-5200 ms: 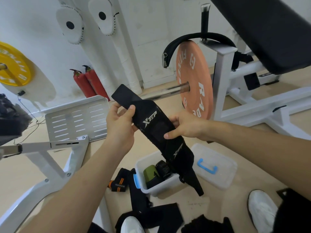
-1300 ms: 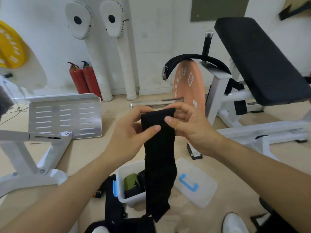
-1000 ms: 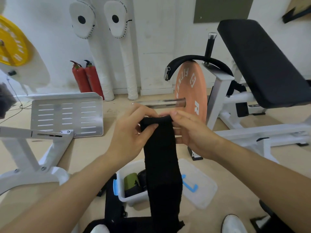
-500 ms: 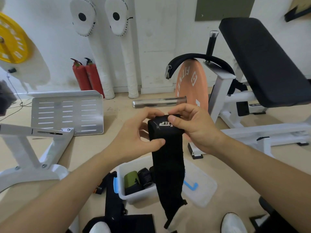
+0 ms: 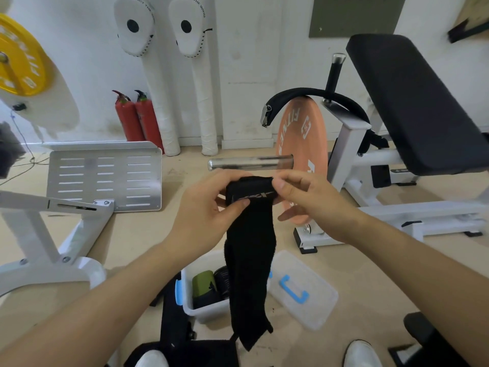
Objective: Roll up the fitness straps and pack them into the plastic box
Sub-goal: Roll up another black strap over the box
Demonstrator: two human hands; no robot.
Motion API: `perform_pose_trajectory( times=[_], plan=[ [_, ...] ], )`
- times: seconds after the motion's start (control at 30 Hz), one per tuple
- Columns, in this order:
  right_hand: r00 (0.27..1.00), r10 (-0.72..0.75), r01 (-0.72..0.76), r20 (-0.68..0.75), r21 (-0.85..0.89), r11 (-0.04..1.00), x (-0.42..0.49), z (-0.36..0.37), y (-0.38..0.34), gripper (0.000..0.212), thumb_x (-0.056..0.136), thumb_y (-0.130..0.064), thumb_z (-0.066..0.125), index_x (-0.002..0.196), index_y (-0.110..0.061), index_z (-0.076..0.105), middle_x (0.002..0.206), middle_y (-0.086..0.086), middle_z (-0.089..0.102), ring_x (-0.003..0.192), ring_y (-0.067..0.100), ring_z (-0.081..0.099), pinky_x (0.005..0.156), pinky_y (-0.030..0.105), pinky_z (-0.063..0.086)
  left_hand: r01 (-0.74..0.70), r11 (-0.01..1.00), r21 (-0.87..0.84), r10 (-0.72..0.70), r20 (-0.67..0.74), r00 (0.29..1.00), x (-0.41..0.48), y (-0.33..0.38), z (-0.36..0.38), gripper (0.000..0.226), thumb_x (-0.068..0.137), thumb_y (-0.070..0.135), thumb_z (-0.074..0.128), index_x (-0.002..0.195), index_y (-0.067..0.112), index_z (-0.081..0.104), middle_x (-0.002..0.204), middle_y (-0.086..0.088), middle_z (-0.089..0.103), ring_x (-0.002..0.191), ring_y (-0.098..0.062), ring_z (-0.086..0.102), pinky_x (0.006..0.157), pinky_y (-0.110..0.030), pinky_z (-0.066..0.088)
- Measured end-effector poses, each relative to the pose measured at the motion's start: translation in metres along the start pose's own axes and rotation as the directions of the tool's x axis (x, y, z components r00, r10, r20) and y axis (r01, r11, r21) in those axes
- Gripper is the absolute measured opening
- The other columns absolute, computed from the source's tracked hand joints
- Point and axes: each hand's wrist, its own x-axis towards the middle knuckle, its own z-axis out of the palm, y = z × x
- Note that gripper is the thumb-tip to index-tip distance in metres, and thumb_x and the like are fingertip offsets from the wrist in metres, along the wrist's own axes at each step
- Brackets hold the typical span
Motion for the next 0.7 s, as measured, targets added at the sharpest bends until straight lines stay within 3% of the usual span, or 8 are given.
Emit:
perform_pose_trajectory(
  times=[0.07, 0.13, 0.27, 0.4, 0.6, 0.7],
  plan=[
    [0.995, 0.070, -0.073, 0.070, 0.042, 0.996, 0.000, 0.000, 0.000, 0.041, 0.092, -0.049, 0.051, 0.117, -0.024, 0.071, 0.111, -0.007, 0.074, 0.099, 0.016, 0.069, 0.084, 0.039, 0.062, -0.066, 0.996, 0.052, 0.066, -0.010, 0.998, 0.000, -0.001, -0.002, 0.047, 0.085, -0.003, 0.075, 0.122, 0.027, 0.066, 0.108, 0.013, 0.066, 0.100, -0.015, 0.065, 0.076, -0.024, 0.058],
    [0.993, 0.082, -0.081, 0.090, -0.016, 0.997, 0.001, 0.001, 0.000, 0.048, 0.090, -0.057, 0.045, 0.117, -0.027, 0.071, 0.113, -0.010, 0.072, 0.108, 0.019, 0.066, 0.093, 0.041, 0.058, -0.137, 0.985, 0.100, 0.138, 0.002, 0.990, 0.000, -0.002, -0.001, 0.042, 0.086, -0.004, 0.074, 0.121, 0.019, 0.068, 0.109, 0.007, 0.065, 0.101, -0.014, 0.064, 0.075, -0.023, 0.058],
    [0.985, 0.075, -0.066, 0.156, -0.065, 0.996, -0.001, 0.004, -0.004, 0.048, 0.088, -0.060, 0.044, 0.117, -0.030, 0.069, 0.117, -0.009, 0.072, 0.115, 0.011, 0.065, 0.104, 0.044, 0.051, -0.234, 0.966, 0.110, 0.233, 0.018, 0.972, -0.001, 0.003, 0.002, 0.040, 0.088, -0.005, 0.073, 0.119, 0.020, 0.068, 0.108, 0.005, 0.063, 0.099, -0.010, 0.062, 0.072, -0.022, 0.057],
    [0.948, 0.147, -0.159, 0.282, 0.021, 0.987, -0.004, 0.002, -0.007, 0.049, 0.093, -0.055, 0.048, 0.129, -0.025, 0.064, 0.125, 0.008, 0.069, 0.114, 0.027, 0.068, 0.093, 0.048, 0.058, -0.276, 0.953, 0.126, 0.275, 0.029, 0.961, -0.001, 0.004, 0.001, 0.040, 0.089, -0.005, 0.070, 0.118, 0.022, 0.067, 0.109, 0.009, 0.061, 0.100, -0.007, 0.061, 0.072, -0.024, 0.057],
    [0.919, 0.225, -0.253, 0.324, 0.045, 0.967, -0.004, -0.004, -0.012, 0.042, 0.095, -0.047, 0.056, 0.126, -0.022, 0.067, 0.127, 0.013, 0.066, 0.115, 0.035, 0.065, 0.075, 0.045, 0.061, -0.272, 0.950, 0.153, 0.270, 0.034, 0.962, -0.001, 0.001, 0.003, 0.031, 0.090, -0.001, 0.069, 0.115, 0.018, 0.071, 0.109, 0.011, 0.060, 0.099, -0.007, 0.061, 0.067, -0.029, 0.057],
    [0.916, 0.226, -0.288, 0.330, 0.150, 0.946, -0.004, -0.002, -0.008, 0.042, 0.093, -0.038, 0.061, 0.128, -0.014, 0.066, 0.132, 0.016, 0.063, 0.118, 0.038, 0.064, 0.082, 0.049, 0.060, -0.254, 0.958, 0.130, 0.253, 0.027, 0.967, -0.001, 0.001, 0.004, 0.034, 0.088, -0.006, 0.071, 0.113, 0.017, 0.071, 0.107, 0.009, 0.062, 0.098, -0.008, 0.062, 0.067, -0.027, 0.057]
  ],
)
